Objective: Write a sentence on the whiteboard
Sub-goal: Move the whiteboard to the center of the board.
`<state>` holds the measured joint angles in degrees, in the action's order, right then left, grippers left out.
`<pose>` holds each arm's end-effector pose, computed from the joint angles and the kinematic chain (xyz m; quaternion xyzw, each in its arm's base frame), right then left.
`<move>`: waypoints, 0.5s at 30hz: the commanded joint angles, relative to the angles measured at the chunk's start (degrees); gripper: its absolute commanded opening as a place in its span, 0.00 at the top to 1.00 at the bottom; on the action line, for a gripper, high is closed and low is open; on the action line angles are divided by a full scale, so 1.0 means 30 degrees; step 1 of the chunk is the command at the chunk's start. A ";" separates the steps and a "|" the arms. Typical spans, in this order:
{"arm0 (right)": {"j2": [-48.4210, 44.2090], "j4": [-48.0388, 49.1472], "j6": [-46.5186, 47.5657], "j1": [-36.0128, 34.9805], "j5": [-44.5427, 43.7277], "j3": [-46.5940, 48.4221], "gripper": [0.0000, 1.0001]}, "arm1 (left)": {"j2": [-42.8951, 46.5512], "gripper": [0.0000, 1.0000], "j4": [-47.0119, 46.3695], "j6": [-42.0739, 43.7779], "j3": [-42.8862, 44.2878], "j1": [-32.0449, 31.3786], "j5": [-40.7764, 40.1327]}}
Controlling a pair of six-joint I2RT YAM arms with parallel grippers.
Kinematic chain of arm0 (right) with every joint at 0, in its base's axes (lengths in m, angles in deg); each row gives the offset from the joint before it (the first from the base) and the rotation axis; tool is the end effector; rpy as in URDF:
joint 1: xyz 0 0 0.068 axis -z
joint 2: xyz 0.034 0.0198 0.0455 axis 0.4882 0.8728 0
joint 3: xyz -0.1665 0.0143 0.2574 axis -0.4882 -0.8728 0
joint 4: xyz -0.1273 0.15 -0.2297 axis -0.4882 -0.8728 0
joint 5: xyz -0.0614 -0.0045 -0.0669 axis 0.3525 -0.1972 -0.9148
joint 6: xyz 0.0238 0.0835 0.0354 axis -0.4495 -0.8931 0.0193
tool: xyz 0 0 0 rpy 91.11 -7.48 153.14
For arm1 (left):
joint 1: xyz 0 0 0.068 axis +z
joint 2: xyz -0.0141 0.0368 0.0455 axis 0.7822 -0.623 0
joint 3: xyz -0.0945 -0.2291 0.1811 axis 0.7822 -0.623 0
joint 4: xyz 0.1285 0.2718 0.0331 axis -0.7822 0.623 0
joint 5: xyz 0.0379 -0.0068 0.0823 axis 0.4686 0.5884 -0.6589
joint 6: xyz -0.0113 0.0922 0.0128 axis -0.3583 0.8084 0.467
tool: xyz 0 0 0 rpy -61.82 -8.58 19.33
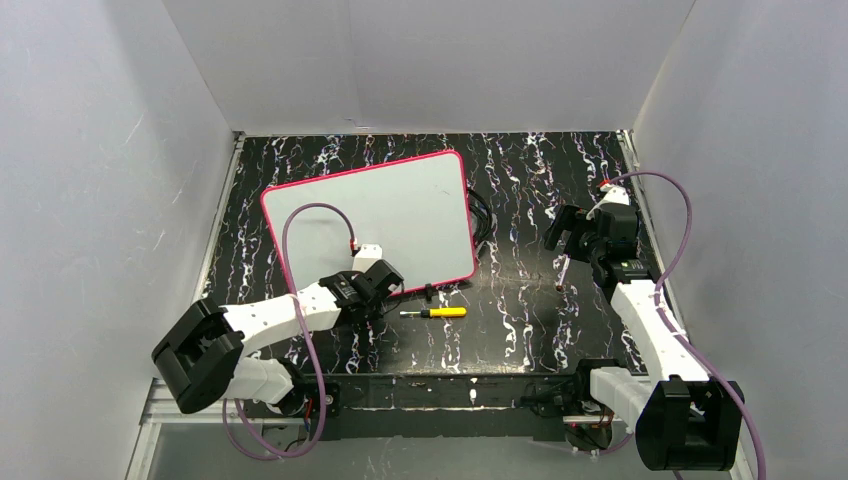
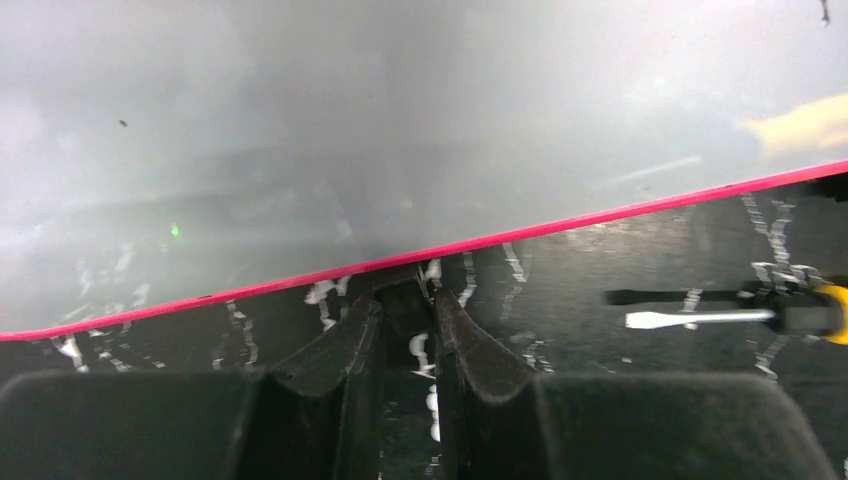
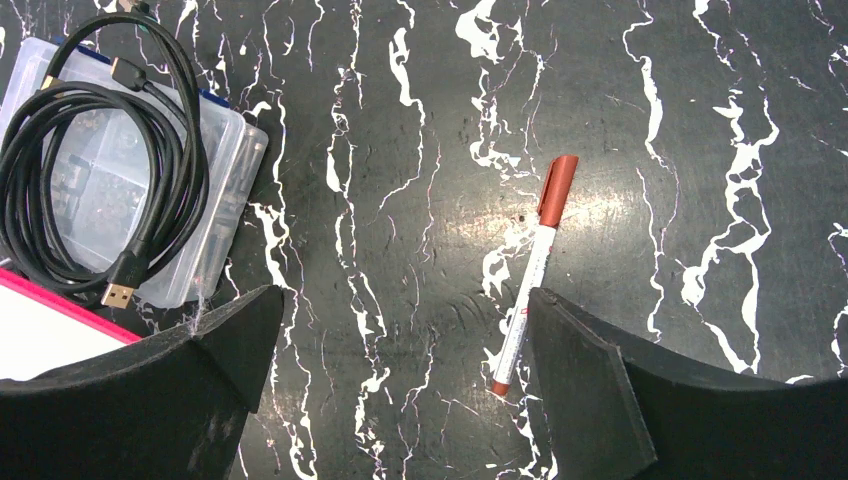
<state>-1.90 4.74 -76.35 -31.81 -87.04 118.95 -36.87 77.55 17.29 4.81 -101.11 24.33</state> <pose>0.2872 0.0133 0.2445 0.1127 0.8612 0.0887 0.4876 0.2086 -0.1855 0.1437 0.0149 0.9422 -0.0123 0.3344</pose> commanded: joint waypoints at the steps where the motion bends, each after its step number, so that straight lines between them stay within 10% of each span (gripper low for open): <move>1: 0.0096 -0.0350 -0.0040 0.0075 -0.0450 0.0956 0.00 | -0.0482 1.00 -0.1551 0.0064 0.1337 -0.0934 0.1308; 10: 0.0575 -0.1271 -0.0807 0.0097 -0.2190 0.0910 0.00 | -0.1624 1.00 -0.1303 -0.0604 0.2500 -0.1439 0.1554; 15: 0.0991 -0.1466 -0.1917 0.0083 -0.3225 0.0548 0.04 | -0.0682 0.72 -0.1248 -0.0755 0.2077 -0.1440 0.1958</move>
<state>0.27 0.70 -78.99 -31.81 -93.29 119.54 -42.01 76.33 14.75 9.66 -104.34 27.02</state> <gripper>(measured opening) 0.997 0.202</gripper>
